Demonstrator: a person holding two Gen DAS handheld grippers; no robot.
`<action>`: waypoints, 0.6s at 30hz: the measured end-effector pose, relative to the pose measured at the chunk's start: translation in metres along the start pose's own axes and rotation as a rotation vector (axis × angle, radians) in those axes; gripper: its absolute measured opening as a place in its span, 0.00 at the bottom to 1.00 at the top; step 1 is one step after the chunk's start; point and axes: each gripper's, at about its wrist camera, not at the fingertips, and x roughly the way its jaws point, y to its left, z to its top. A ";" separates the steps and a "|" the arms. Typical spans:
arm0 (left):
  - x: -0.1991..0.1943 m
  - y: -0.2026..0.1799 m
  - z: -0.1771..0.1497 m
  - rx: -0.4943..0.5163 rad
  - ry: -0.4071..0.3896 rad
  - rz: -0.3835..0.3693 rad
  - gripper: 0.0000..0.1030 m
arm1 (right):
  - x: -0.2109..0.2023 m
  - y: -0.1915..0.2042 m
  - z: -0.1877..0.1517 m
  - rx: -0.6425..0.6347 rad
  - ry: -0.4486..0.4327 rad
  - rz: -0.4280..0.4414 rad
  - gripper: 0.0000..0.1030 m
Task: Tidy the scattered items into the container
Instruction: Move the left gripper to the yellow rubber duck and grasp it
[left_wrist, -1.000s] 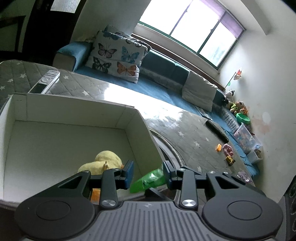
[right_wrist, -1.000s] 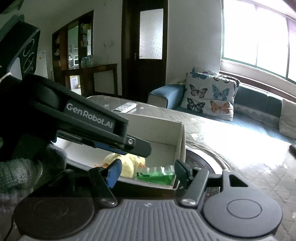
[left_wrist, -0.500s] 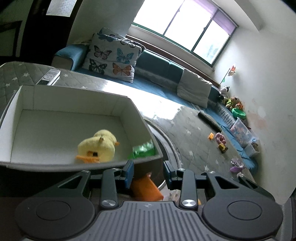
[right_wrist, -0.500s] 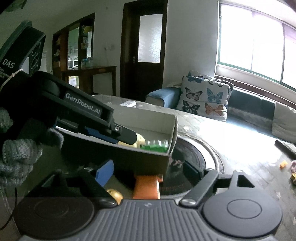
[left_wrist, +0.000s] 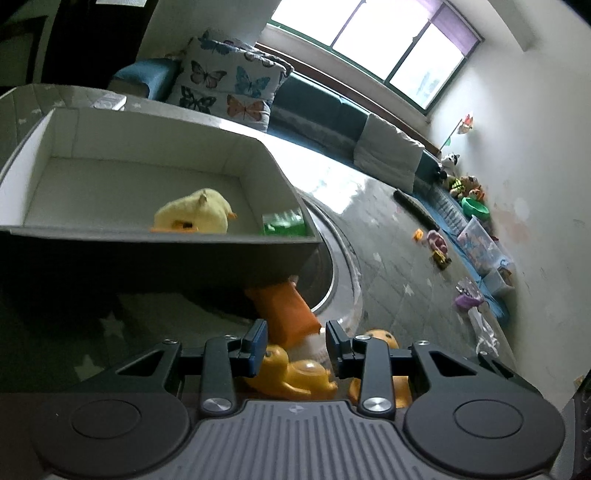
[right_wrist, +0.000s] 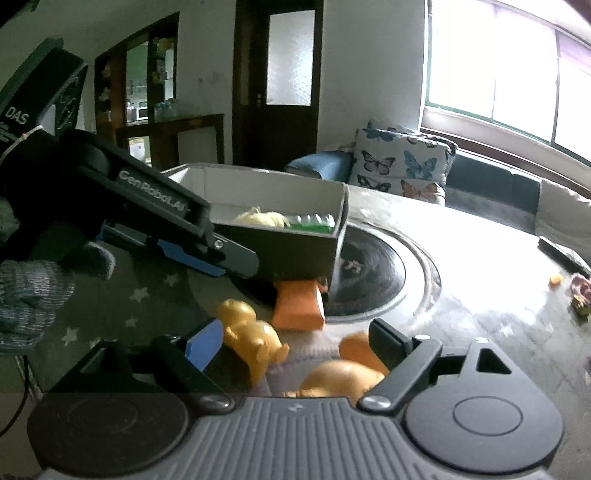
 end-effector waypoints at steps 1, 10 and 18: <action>0.000 -0.001 -0.002 0.000 0.003 -0.003 0.36 | -0.001 0.000 -0.002 0.005 0.002 -0.002 0.86; 0.005 -0.002 -0.012 -0.024 0.026 0.001 0.36 | -0.006 0.006 -0.004 0.015 -0.016 0.013 0.86; 0.005 0.007 -0.013 -0.062 0.028 0.029 0.36 | 0.012 0.029 0.004 -0.051 -0.015 0.059 0.86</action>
